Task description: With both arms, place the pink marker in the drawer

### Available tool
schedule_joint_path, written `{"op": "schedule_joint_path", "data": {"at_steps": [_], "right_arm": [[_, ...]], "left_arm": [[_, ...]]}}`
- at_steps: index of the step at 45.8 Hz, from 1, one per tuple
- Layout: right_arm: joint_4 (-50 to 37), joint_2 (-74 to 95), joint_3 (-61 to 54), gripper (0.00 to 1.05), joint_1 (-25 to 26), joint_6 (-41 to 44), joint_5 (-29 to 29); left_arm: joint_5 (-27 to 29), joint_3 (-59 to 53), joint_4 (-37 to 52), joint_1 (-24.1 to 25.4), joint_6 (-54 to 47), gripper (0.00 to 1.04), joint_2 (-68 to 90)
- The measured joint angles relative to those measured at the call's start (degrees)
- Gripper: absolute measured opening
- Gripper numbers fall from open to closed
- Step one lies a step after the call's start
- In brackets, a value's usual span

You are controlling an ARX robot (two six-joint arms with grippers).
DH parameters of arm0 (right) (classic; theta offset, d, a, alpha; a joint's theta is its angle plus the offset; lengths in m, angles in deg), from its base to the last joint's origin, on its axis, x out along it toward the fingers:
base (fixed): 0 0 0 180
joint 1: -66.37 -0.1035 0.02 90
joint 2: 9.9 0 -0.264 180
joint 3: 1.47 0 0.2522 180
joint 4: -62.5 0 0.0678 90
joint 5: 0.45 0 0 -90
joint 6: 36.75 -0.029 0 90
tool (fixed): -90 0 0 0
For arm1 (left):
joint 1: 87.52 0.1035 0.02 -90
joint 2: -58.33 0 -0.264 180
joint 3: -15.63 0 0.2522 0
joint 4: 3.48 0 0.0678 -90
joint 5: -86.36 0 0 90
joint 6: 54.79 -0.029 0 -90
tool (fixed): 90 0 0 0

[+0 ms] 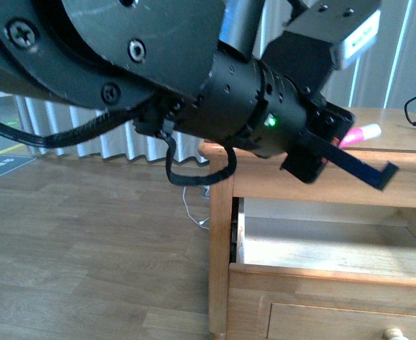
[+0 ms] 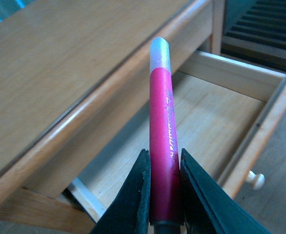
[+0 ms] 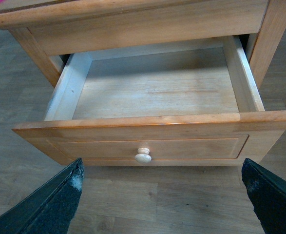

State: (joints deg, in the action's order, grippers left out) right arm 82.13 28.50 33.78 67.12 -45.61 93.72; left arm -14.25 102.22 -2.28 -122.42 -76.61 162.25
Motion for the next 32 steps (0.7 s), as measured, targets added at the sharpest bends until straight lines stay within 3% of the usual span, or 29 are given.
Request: {"op": "schedule_joint_path", "data": {"at_steps": [32], "right_arm": [[0.0, 0.0, 0.0, 0.96, 0.0, 0.0, 0.0]], "left_arm": [[3.2, 5.6, 1.5, -1.0, -1.4, 0.15, 13.5]]}}
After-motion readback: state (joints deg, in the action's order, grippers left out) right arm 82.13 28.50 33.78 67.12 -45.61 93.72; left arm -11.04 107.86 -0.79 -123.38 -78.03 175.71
